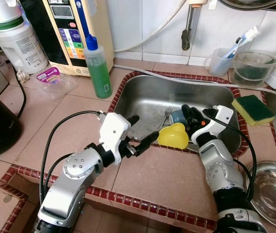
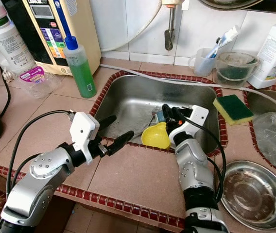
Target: Kitchen organization
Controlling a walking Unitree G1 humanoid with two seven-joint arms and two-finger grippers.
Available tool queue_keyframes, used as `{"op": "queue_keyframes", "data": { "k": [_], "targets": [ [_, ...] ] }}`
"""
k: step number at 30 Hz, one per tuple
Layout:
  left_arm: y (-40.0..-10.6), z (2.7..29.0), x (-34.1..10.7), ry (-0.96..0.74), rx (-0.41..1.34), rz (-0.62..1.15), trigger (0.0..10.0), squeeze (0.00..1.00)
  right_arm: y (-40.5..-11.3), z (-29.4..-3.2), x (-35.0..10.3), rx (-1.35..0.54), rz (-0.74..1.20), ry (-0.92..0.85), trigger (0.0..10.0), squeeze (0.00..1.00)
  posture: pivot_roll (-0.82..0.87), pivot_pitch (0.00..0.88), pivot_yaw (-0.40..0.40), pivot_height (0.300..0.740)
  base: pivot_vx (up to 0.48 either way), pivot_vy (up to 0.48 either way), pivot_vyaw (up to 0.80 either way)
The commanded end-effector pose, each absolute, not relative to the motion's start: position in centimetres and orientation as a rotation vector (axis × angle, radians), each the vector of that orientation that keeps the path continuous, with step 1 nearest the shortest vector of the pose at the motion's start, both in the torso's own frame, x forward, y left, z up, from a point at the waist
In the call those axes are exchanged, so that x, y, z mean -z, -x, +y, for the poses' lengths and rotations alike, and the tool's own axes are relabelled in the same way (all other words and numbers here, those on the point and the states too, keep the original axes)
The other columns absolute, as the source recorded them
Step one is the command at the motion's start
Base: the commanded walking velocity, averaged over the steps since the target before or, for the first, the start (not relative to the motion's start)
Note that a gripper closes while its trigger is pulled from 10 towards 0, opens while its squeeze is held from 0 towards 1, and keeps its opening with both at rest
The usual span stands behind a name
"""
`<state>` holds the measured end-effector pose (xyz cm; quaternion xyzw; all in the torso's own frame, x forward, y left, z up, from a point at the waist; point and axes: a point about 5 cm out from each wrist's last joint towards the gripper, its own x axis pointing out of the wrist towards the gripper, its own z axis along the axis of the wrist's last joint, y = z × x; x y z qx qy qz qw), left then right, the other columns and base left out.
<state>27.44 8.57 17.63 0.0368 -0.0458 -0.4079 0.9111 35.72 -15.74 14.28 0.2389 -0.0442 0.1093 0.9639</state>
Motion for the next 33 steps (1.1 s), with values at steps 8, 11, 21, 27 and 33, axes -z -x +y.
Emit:
{"op": "queue_keyframes", "data": {
  "k": [8, 11, 21, 27, 33],
  "targets": [
    [-28.1, 9.3, -17.9, -0.076, 0.808, -0.107, 10.0, 0.0, -35.7, -15.8, -16.8, -0.233, -0.2, -0.445, 10.0, 1.0, -0.07, 0.126, 0.072, 0.74, 0.0, 0.0, 0.0],
    [-28.3, 9.5, -18.0, -0.075, 0.792, -0.112, 10.0, 0.0, -35.7, -15.8, -17.1, -0.234, -0.219, -0.424, 10.0, 1.0, -0.07, 0.118, 0.07, 0.74, 0.0, 0.0, 0.0],
    [-32.0, 12.5, -18.7, -0.101, 0.456, -0.145, 10.0, 0.0, -35.3, -14.6, -19.2, -0.284, -0.312, -0.309, 10.0, 1.0, -0.08, 0.055, 0.049, 0.74, 0.0, 0.0, 0.0],
    [-33.1, 13.1, -18.2, -0.12, 0.379, -0.122, 10.0, 0.0, -34.8, -14.0, -19.4, -0.279, -0.324, -0.289, 10.0, 1.0, -0.09, 0.036, 0.035, 0.74, 0.0, 0.0, 0.0],
    [-33.6, 12.9, -18.6, -0.086, 0.356, -0.173, 10.0, 0.0, -34.1, -13.7, -19.2, -0.25, -0.349, -0.206, 10.0, 1.0, -0.1, 0.035, 0.047, 0.74, 0.0, 0.0, 0.0]
  ]
}}
